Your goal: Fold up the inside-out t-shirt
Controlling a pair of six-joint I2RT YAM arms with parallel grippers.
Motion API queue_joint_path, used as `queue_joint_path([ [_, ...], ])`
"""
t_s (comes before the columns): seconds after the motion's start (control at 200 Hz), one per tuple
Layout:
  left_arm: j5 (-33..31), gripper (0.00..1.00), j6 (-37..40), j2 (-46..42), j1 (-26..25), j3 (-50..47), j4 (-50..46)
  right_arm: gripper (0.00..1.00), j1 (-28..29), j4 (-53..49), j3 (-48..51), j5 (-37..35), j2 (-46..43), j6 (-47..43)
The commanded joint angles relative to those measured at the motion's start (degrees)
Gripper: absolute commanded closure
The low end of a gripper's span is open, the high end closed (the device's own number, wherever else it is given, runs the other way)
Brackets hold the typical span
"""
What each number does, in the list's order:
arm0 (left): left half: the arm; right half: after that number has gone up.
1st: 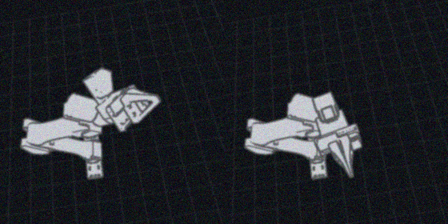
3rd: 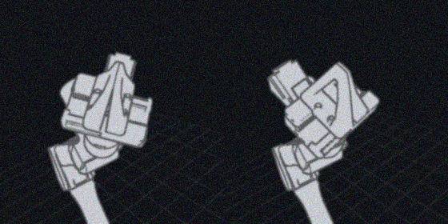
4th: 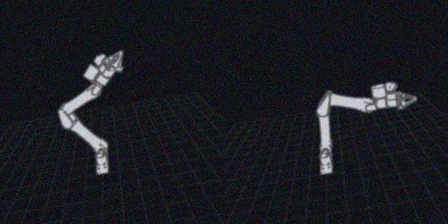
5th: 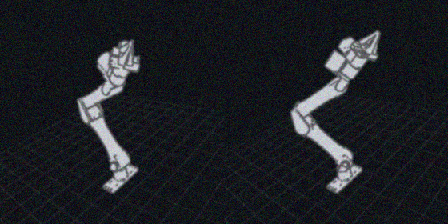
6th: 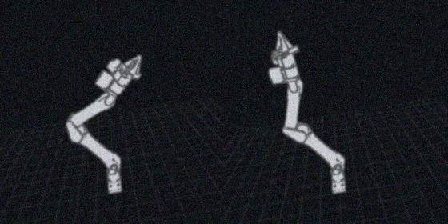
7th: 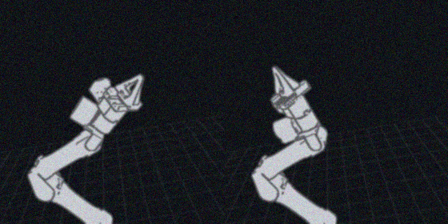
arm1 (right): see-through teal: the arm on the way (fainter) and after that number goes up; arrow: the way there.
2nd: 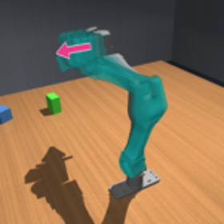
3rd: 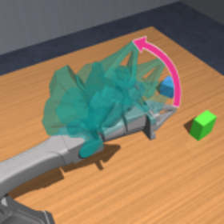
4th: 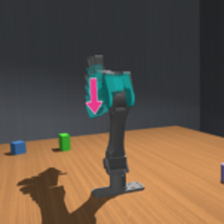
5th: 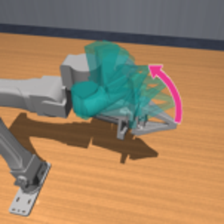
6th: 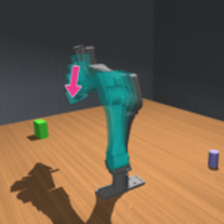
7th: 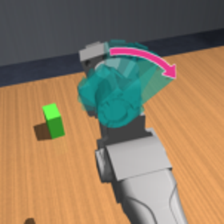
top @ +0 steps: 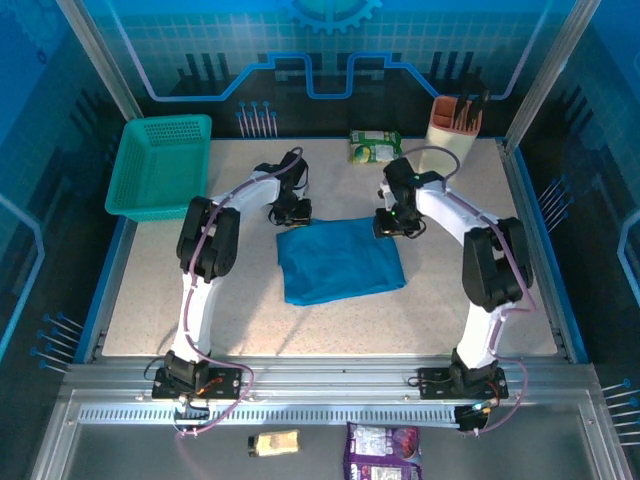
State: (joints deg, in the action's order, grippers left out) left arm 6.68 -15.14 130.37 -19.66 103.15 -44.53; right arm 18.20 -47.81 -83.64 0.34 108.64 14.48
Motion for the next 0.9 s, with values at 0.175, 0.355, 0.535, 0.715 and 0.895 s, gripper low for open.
queue_joint_path([
  [0.175,-1.9,0.99,2.2,2.2,0.2,1.5,-2.3,0.61,-0.4,-4.8,-14.2,-6.0,13.1,-2.9],
  [0.355,-2.0,1.00,2.3,2.2,0.2,1.5,-2.2,0.62,-0.1,-4.9,-17.1,-4.6,17.9,-2.8],
  [0.535,-2.5,1.00,2.8,2.7,0.4,1.8,-2.4,0.76,0.6,-5.1,-17.7,-5.7,19.4,-2.4],
  [0.715,-4.0,1.00,3.2,2.6,0.6,1.5,-2.6,0.99,0.0,-5.1,-16.7,-6.6,14.5,-2.3],
  [0.895,-5.2,1.00,3.9,2.4,1.2,0.5,-2.4,1.00,-3.0,-5.4,-14.7,-3.1,8.9,-2.3],
])
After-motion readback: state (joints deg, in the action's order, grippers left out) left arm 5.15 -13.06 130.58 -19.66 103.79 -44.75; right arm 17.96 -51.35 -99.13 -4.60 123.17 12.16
